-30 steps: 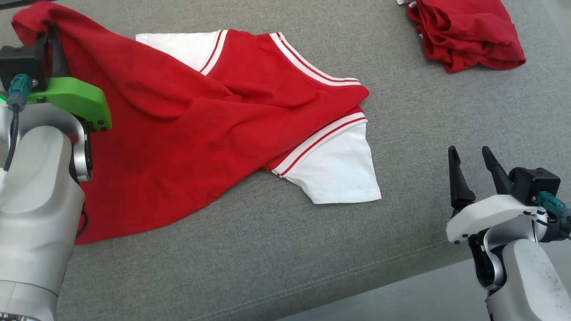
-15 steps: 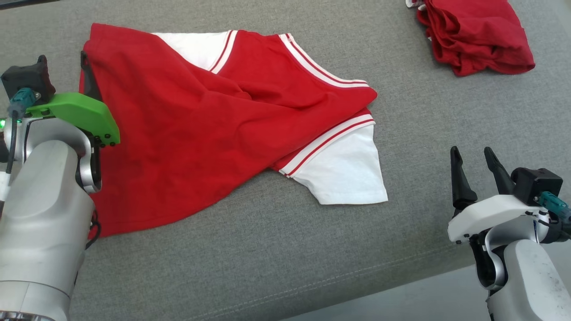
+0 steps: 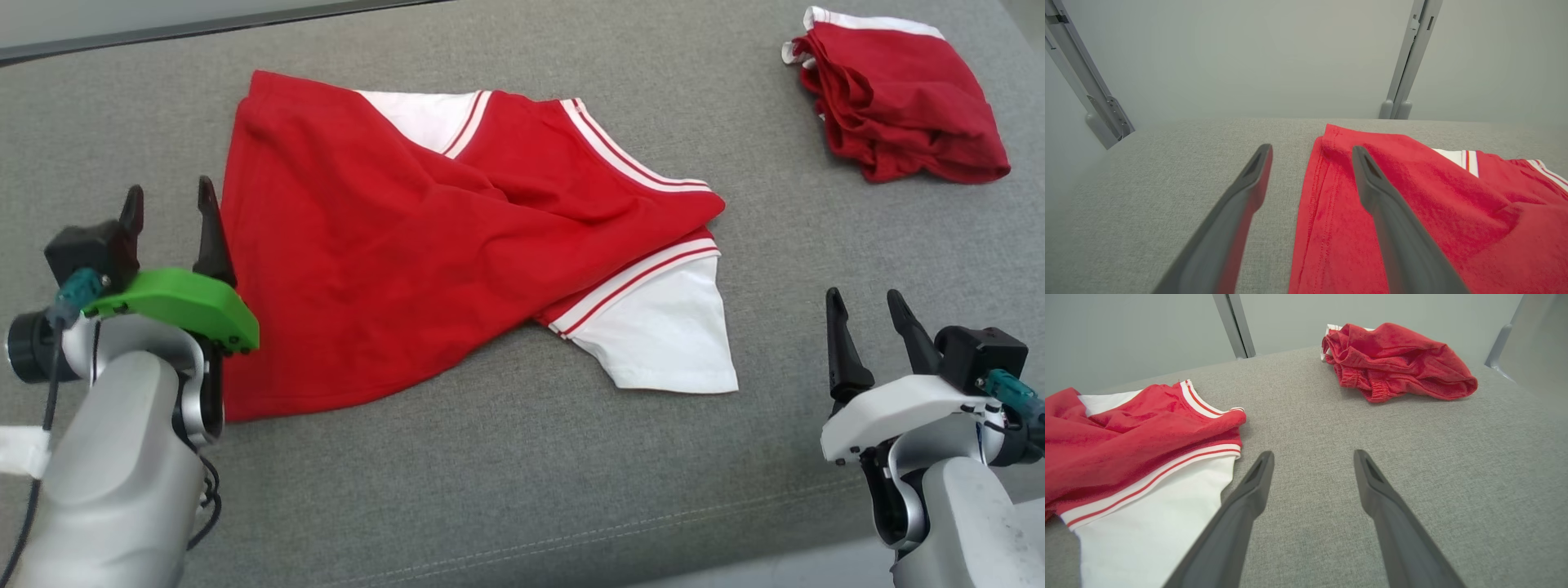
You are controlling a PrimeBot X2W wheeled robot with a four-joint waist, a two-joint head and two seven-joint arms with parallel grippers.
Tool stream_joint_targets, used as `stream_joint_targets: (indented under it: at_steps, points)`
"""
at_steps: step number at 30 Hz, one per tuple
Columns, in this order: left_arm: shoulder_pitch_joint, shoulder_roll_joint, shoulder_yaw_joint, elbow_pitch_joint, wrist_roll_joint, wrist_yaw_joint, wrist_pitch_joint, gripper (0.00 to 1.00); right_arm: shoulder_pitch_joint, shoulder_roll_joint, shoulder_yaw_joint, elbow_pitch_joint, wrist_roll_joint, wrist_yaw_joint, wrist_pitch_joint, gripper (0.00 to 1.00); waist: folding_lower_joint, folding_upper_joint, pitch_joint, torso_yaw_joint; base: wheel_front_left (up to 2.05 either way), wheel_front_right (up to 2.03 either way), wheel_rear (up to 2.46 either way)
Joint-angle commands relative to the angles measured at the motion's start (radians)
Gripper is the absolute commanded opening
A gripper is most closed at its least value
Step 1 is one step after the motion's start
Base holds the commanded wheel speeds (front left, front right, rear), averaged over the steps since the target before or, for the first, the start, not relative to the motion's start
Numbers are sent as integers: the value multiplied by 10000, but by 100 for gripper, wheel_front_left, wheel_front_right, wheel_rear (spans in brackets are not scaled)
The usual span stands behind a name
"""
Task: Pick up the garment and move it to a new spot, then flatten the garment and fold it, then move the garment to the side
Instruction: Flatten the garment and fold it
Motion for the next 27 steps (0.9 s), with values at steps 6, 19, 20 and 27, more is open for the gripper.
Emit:
stream_joint_targets:
  at_steps: [6,19,20,27]
  points:
    - [1918,14,125,-1731,-192,326,-75,100,388,94,109,123,128,-14,-133,100,0,0,-635,436,0,0,0]
    - [5404,359,-108,-4577,-232,1039,102,100,928,198,479,284,110,-14,-272,100,0,0,-1679,437,0,0,0]
    - [5766,572,-99,-4832,-149,1119,88,100,1069,204,601,240,113,-14,-228,100,0,0,-1877,438,0,0,0]
    - [6955,659,228,-5609,-298,1332,-15,100,1483,127,1082,-155,18,-14,70,100,0,0,-2531,399,0,0,0]
